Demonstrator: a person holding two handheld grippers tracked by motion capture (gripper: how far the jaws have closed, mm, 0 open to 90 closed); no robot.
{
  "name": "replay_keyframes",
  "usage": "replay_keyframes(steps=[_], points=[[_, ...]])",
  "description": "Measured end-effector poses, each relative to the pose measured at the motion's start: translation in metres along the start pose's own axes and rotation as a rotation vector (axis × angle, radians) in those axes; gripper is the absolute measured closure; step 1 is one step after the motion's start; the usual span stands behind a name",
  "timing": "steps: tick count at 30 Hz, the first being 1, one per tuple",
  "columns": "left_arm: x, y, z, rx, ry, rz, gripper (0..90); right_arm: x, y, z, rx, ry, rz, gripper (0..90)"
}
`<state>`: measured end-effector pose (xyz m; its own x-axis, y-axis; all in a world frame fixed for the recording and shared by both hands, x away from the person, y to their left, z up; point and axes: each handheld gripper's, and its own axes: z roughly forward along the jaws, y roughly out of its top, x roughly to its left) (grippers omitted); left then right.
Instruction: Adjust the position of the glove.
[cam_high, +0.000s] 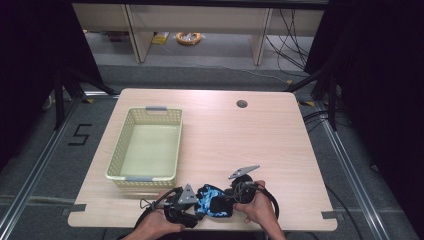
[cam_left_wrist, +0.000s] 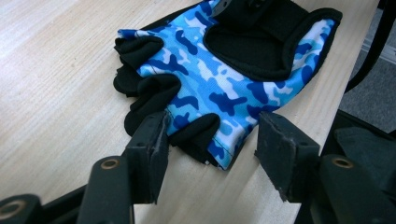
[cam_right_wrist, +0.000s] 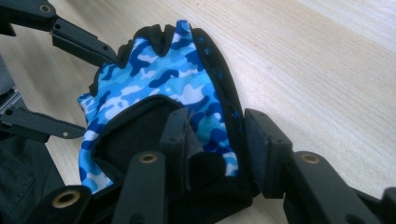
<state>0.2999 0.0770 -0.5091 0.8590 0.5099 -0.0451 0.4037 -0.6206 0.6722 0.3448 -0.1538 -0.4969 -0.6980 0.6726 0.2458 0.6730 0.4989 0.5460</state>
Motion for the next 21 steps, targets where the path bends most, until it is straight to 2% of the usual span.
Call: replay_keyframes(steps=[1, 2, 4, 6, 7, 8, 9, 11, 12, 14, 16, 17, 18, 19, 20, 21], points=[[-0.0011, -0.0005, 0.0010, 0.000, 0.002, -0.011, 45.1, 0.0002, 0.0005, 0.0007, -0.002, -0.001, -0.007, 63.7], [-0.0023, -0.0002, 0.0019, 0.001, 0.013, 0.009, 45.9, 0.0002, 0.0011, 0.0004, 0.005, 0.002, -0.009, 64.2], [-0.0056, 0.0019, 0.0029, 0.006, 0.003, 0.024, 49.3, -0.0012, 0.0016, 0.0010, 0.005, 0.014, -0.012, 67.0], [-0.0051, 0.0026, 0.0021, 0.007, 0.012, 0.036, 50.6, -0.0021, 0.0012, 0.0013, 0.002, 0.021, -0.008, 67.9], [-0.0048, 0.0022, 0.0028, 0.001, -0.001, 0.022, 55.8, -0.0015, 0.0004, 0.0014, -0.001, 0.032, 0.009, 69.3], [-0.0060, 0.0009, 0.0019, -0.010, 0.034, 0.026, 64.0, -0.0025, -0.0015, 0.0017, -0.019, 0.031, 0.006, 72.2], [-0.0060, 0.0009, 0.0019, -0.010, 0.034, 0.026, 69.9, -0.0025, -0.0015, 0.0017, -0.019, 0.031, 0.006, 72.2], [-0.0072, -0.0006, 0.0024, -0.029, 0.035, 0.019, 75.5, -0.0039, -0.0031, 0.0016, -0.031, 0.043, 0.016, 75.5], [-0.0076, -0.0009, 0.0020, -0.033, 0.035, 0.015, 77.3, -0.0025, -0.0043, 0.0014, -0.060, 0.029, 0.010, 80.1], [-0.0075, -0.0014, 0.0018, -0.037, 0.042, 0.021, 78.1, -0.0014, -0.0046, 0.0010, -0.053, 0.022, 0.027, 80.6], [-0.0065, -0.0010, 0.0009, -0.046, 0.037, 0.029, 79.6, -0.0017, -0.0047, -0.0007, -0.064, 0.024, 0.017, 82.6], [-0.0062, -0.0012, 0.0001, -0.044, 0.037, 0.014, 80.1, -0.0008, -0.0053, 0.0001, -0.086, 0.029, 0.022, 83.1], [-0.0051, -0.0010, -0.0010, -0.037, 0.036, 0.019, 80.4, -0.0006, -0.0047, -0.0020, -0.069, 0.022, 0.013, 83.7], [-0.0065, -0.0010, -0.0020, -0.057, 0.026, 0.003, 80.6, -0.0001, -0.0043, -0.0031, -0.081, 0.025, 0.014, 83.9], [-0.0040, -0.0002, -0.0045, -0.052, 0.039, 0.027, 80.7, -0.0001, -0.0037, -0.0038, -0.094, 0.034, 0.015, 83.9], [-0.0052, 0.0002, -0.0062, -0.068, 0.032, 0.003, 80.9, -0.0001, -0.0028, -0.0063, -0.089, 0.040, 0.013, 84.1]])
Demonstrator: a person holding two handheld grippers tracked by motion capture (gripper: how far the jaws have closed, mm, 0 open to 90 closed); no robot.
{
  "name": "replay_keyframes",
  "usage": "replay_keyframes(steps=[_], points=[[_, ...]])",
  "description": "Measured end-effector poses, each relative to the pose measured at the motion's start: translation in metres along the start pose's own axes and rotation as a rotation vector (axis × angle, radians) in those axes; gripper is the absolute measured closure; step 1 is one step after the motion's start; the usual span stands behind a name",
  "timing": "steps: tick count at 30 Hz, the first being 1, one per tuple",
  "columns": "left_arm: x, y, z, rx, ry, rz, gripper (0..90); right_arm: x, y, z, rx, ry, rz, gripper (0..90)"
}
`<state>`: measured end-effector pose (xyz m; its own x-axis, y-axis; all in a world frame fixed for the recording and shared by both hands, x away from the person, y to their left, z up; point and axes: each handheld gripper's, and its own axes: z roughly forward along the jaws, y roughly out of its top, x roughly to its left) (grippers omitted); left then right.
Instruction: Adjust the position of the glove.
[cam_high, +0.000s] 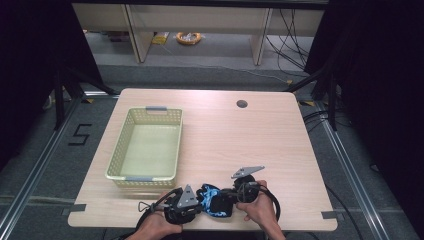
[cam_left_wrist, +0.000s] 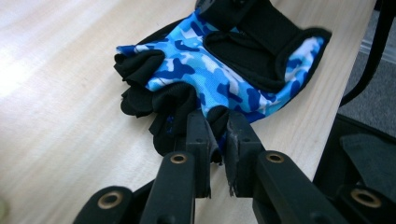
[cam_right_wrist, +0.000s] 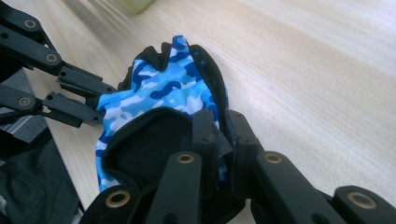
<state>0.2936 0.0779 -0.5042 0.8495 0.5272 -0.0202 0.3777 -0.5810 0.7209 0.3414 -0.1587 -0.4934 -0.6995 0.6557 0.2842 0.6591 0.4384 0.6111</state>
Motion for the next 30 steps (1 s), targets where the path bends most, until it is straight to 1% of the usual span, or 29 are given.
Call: replay_keyframes(steps=[1, 2, 3, 4, 5, 6, 7, 8, 9, 10, 11, 12, 13, 14, 15, 16, 17, 19, 21, 22, 23, 24, 25, 26, 27, 29, 30], points=[[0.002, 0.001, -0.002, 0.002, 0.007, 0.018, 81.0, 0.000, 0.000, -0.001, -0.028, 0.002, -0.005, 84.2], [0.002, 0.002, -0.004, -0.014, 0.000, -0.003, 81.0, 0.001, 0.002, -0.004, -0.012, 0.008, -0.003, 84.2], [0.003, 0.003, -0.006, -0.008, 0.002, 0.011, 81.0, 0.001, 0.002, -0.005, -0.021, 0.018, -0.012, 84.2], [0.004, 0.004, -0.007, -0.018, -0.002, 0.018, 81.0, 0.002, 0.003, -0.007, -0.031, 0.016, -0.003, 84.3], [0.003, 0.004, -0.009, -0.020, 0.001, 0.005, 81.0, 0.002, 0.003, -0.008, -0.032, 0.020, -0.010, 84.2], [0.004, 0.004, -0.010, -0.021, -0.001, 0.014, 80.9, 0.002, 0.004, -0.009, -0.042, 0.021, -0.006, 84.2], [0.003, 0.005, -0.012, -0.025, -0.006, 0.024, 80.9, 0.002, 0.004, -0.010, -0.043, 0.038, -0.014, 84.2], [0.001, 0.006, -0.013, -0.029, -0.005, 0.008, 80.9, 0.004, 0.005, -0.011, -0.045, 0.027, -0.011, 84.2], [0.001, 0.006, -0.014, -0.026, -0.004, 0.008, 80.8, 0.005, 0.006, -0.012, -0.044, 0.039, -0.009, 84.1], [0.001, 0.006, -0.015, -0.034, -0.007, 0.009, 80.8, 0.004, 0.006, -0.013, -0.053, 0.040, -0.019, 84.1], [0.001, 0.007, -0.015, -0.026, -0.007, 0.018, 80.8, 0.004, 0.006, -0.013, -0.064, 0.031, -0.020, 84.1], [0.002, 0.007, -0.015, -0.022, 0.002, 0.021, 80.8, 0.004, 0.006, -0.013, -0.064, 0.031, -0.020, 84.1], [0.002, 0.008, -0.015, -0.023, -0.010, 0.017, 80.8, 0.004, 0.006, -0.013, -0.064, 0.034, -0.019, 84.1], [0.001, 0.008, -0.015, -0.027, -0.005, 0.012, 80.7, 0.003, 0.006, -0.012, -0.060, 0.050, -0.023, 84.1], [0.001, 0.009, -0.015, -0.031, -0.012, 0.008, 80.7, 0.002, 0.006, -0.012, -0.059, 0.054, -0.023, 84.1], [0.001, 0.010, -0.015, -0.034, -0.013, 0.004, 80.7, 0.002, 0.006, -0.013, -0.059, 0.038, -0.018, 84.1], [0.001, 0.010, -0.015, -0.034, -0.013, 0.005, 80.7, 0.002, 0.006, -0.013, -0.060, 0.048, -0.017, 84.1], [0.003, 0.011, -0.016, -0.029, -0.012, 0.015, 80.7, 0.001, 0.007, -0.014, -0.066, 0.039, -0.022, 84.1], [0.003, 0.012, -0.017, -0.023, -0.009, 0.021, 80.7, 0.002, 0.007, -0.015, -0.063, 0.046, -0.020, 84.0], [0.002, 0.012, -0.017, -0.033, -0.016, 0.011, 80.6, 0.003, 0.007, -0.016, -0.064, 0.043, -0.020, 84.0], [0.002, 0.012, -0.018, -0.034, -0.012, 0.009, 80.6, 0.004, 0.007, -0.016, -0.060, 0.048, -0.008, 84.0], [0.002, 0.012, -0.019, -0.023, -0.005, 0.024, 80.6, 0.004, 0.008, -0.017, -0.064, 0.046, -0.023, 84.0], [0.002, 0.012, -0.019, -0.029, -0.007, 0.028, 80.6, 0.002, 0.008, -0.016, -0.072, 0.064, -0.048, 84.0], [0.002, 0.013, -0.020, -0.037, -0.014, 0.034, 80.6, 0.004, 0.008, -0.016, -0.070, 0.054, -0.030, 84.0], [0.002, 0.013, -0.021, -0.030, -0.010, 0.038, 80.5, 0.006, 0.009, -0.017, -0.067, 0.038, -0.033, 83.9], [0.002, 0.013, -0.023, -0.028, -0.005, 0.027, 80.5, 0.006, 0.011, -0.018, -0.070, 0.037, -0.039, 83.9], [0.002, 0.013, -0.023, -0.040, -0.010, 0.018, 80.5, 0.006, 0.011, -0.018, -0.070, 0.037, -0.039, 83.9]])
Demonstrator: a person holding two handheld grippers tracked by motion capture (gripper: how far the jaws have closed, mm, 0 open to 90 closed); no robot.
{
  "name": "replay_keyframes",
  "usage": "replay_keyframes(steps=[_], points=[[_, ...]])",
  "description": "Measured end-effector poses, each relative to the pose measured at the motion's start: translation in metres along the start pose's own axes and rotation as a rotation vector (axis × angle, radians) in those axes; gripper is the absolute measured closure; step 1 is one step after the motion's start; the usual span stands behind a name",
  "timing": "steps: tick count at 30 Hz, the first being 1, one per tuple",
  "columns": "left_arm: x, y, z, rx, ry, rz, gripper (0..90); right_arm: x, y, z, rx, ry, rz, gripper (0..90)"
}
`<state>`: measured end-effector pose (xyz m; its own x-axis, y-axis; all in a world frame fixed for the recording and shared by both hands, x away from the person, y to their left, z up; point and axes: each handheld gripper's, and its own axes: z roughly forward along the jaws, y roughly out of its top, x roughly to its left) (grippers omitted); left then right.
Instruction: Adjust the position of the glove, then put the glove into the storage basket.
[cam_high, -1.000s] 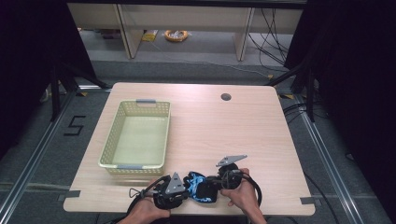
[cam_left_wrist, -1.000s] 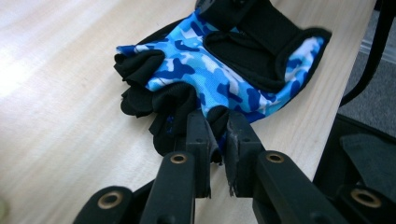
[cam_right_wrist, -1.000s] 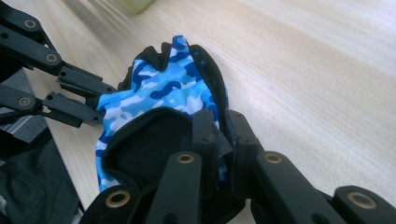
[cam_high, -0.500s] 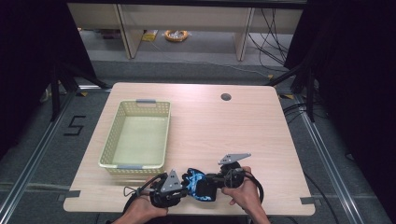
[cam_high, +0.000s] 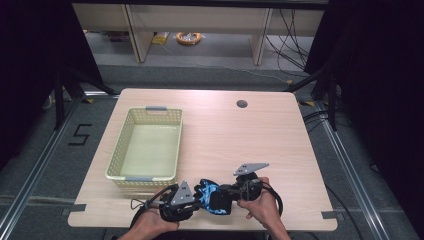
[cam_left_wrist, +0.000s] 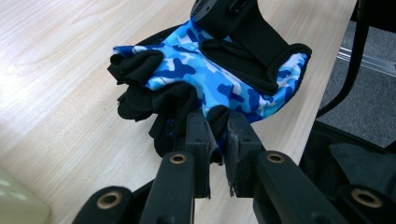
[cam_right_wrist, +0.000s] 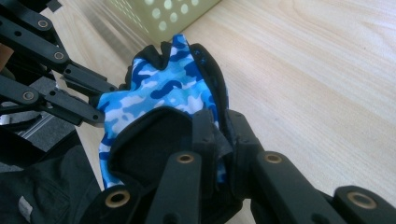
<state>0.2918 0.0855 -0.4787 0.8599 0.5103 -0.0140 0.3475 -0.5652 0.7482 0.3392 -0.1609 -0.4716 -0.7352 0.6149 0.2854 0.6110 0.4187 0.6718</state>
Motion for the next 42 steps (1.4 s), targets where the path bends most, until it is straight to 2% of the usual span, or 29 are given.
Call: replay_keyframes(steps=[2, 3, 5, 7, 8, 9, 11, 14, 17, 18, 19, 20, 21, 22, 23, 24, 26, 27, 30, 31, 35, 37, 38, 39, 40, 42], points=[[0.002, 0.001, -0.002, 0.005, 0.003, 0.017, 80.5, 0.000, 0.001, 0.000, 0.003, 0.003, -0.012, 83.9], [0.002, 0.000, -0.003, 0.001, 0.005, 0.002, 80.4, 0.001, 0.002, 0.000, 0.003, 0.005, -0.007, 83.9], [0.004, 0.001, -0.005, 0.000, 0.006, 0.022, 80.4, 0.002, 0.006, 0.002, 0.009, 0.005, -0.019, 83.9], [0.004, 0.001, -0.007, 0.002, 0.009, 0.008, 80.4, 0.003, 0.010, 0.003, 0.013, 0.014, -0.028, 83.9], [0.006, 0.002, -0.008, 0.004, 0.008, 0.027, 80.4, 0.003, 0.010, 0.003, 0.013, 0.014, -0.028, 83.9], [0.007, 0.002, -0.011, 0.003, 0.018, 0.005, 80.4, 0.005, 0.014, 0.004, 0.017, 0.012, -0.033, 83.9], [0.009, 0.003, -0.015, -0.005, 0.020, 0.002, 80.4, 0.005, 0.019, 0.004, 0.015, 0.027, -0.037, 83.9], [0.011, 0.005, -0.019, -0.005, 0.030, 0.009, 80.4, 0.007, 0.023, 0.003, 0.017, 0.021, -0.042, 83.8], [0.013, 0.010, -0.027, -0.021, 0.042, -0.011, 80.3, 0.010, 0.032, -0.001, 0.015, 0.024, -0.048, 83.8], [0.014, 0.011, -0.030, -0.030, 0.042, -0.005, 80.3, 0.010, 0.035, -0.002, 0.007, 0.023, -0.058, 83.8], [0.014, 0.013, -0.032, -0.034, 0.044, -0.011, 80.3, 0.013, 0.038, -0.003, 0.012, 0.041, -0.035, 83.8], [0.015, 0.014, -0.034, -0.033, 0.047, -0.018, 80.3, 0.012, 0.042, -0.004, 0.006, 0.024, -0.063, 83.8], [0.017, 0.015, -0.037, -0.040, 0.045, -0.004, 80.3, 0.013, 0.045, -0.005, 0.007, 0.034, -0.058, 83.8], [0.018, 0.016, -0.039, -0.042, 0.051, -0.018, 80.2, 0.013, 0.049, -0.006, 0.001, 0.024, -0.079, 83.8], [0.019, 0.017, -0.041, -0.044, 0.051, -0.013, 80.2, 0.014, 0.053, -0.006, 0.000, 0.035, -0.080, 83.8], [0.021, 0.019, -0.045, -0.037, 0.060, -0.004, 80.1, 0.015, 0.055, -0.008, 0.003, 0.030, -0.072, 83.8], [0.024, 0.021, -0.049, -0.046, 0.055, -0.008, 80.1, 0.018, 0.062, -0.008, 0.003, 0.038, -0.073, 83.8], [0.027, 0.024, -0.056, -0.045, 0.071, 0.000, 80.0, 0.019, 0.070, -0.009, -0.007, 0.027, -0.098, 83.7], [0.032, 0.026, -0.062, -0.049, 0.059, 0.000, 80.0, 0.024, 0.077, -0.009, -0.008, 0.033, -0.086, 83.7], [0.035, 0.027, -0.068, -0.053, 0.067, -0.012, 80.0, 0.023, 0.080, -0.008, -0.014, 0.035, -0.108, 83.7], [0.045, 0.028, -0.081, -0.041, 0.063, -0.015, 79.8, 0.032, 0.096, -0.006, -0.016, 0.042, -0.114, 83.7], [0.052, 0.028, -0.087, -0.044, 0.062, -0.034, 79.8, 0.036, 0.103, -0.005, -0.012, 0.043, -0.111, 83.7], [0.054, 0.027, -0.090, -0.039, 0.059, -0.025, 79.7, 0.037, 0.109, -0.002, -0.028, 0.041, -0.132, 83.7], [0.056, 0.027, -0.092, -0.038, 0.067, -0.037, 79.7, 0.039, 0.112, -0.002, -0.016, 0.043, -0.123, 83.7], [0.060, 0.026, -0.094, -0.039, 0.057, -0.034, 79.7, 0.040, 0.115, -0.001, -0.018, 0.040, -0.129, 83.7], [0.066, 0.026, -0.100, -0.039, 0.069, -0.035, 79.6, 0.043, 0.123, 0.002, -0.015, 0.047, -0.130, 83.7]])
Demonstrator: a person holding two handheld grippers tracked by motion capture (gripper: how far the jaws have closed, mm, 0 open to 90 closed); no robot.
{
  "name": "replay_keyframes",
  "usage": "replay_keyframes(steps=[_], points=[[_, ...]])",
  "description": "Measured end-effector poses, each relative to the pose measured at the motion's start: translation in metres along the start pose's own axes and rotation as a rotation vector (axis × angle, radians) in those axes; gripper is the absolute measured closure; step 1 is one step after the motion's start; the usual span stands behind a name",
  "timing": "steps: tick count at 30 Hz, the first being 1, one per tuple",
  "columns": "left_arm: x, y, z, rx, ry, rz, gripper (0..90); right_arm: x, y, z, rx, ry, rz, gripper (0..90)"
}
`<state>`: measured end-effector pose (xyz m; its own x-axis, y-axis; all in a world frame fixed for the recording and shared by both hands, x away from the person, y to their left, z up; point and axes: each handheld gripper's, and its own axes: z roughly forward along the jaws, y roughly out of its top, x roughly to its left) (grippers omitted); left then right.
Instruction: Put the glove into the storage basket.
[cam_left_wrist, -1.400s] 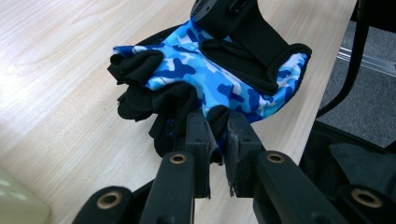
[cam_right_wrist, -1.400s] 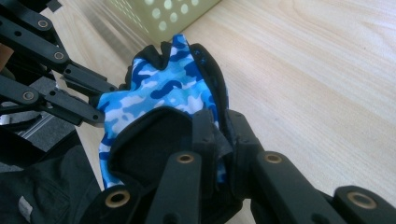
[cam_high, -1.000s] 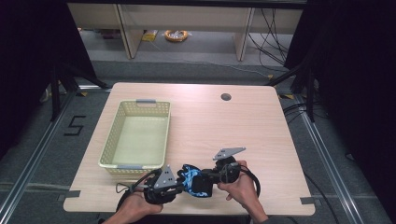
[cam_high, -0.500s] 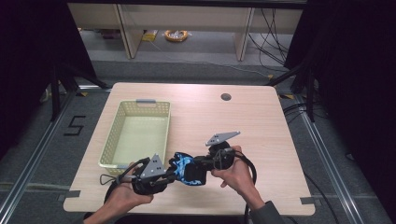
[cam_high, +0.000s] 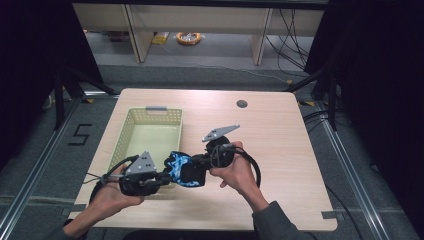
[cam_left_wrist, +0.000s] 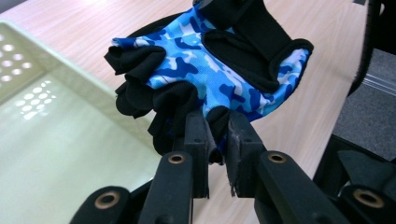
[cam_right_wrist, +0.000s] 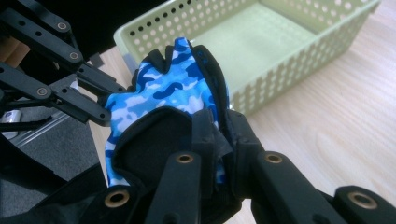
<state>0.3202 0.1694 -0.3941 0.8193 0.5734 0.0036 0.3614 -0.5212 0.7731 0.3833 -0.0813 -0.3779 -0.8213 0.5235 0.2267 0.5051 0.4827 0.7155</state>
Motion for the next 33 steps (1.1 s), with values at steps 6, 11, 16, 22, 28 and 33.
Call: replay_keyframes(steps=[6, 11, 16, 22, 28, 33], points=[[0.016, 0.001, -0.013, 0.005, -0.002, -0.032, 79.6, 0.002, 0.021, 0.011, 0.006, 0.014, -0.010, 83.6], [0.027, 0.001, -0.019, 0.006, -0.001, -0.044, 79.6, 0.003, 0.035, 0.018, 0.007, 0.018, -0.023, 83.6], [0.036, 0.000, -0.024, 0.022, 0.008, -0.039, 79.6, 0.003, 0.042, 0.023, 0.004, 0.029, -0.018, 83.6], [0.049, -0.004, -0.030, 0.044, 0.018, -0.048, 79.6, 0.002, 0.052, 0.037, 0.008, 0.040, -0.017, 83.6], [0.064, -0.013, -0.030, 0.056, 0.020, -0.073, 79.5, -0.001, 0.060, 0.057, 0.023, 0.052, -0.001, 83.5], [0.075, -0.021, -0.029, 0.069, 0.027, -0.102, 79.5, -0.004, 0.066, 0.074, 0.039, 0.058, 0.004, 83.5]])
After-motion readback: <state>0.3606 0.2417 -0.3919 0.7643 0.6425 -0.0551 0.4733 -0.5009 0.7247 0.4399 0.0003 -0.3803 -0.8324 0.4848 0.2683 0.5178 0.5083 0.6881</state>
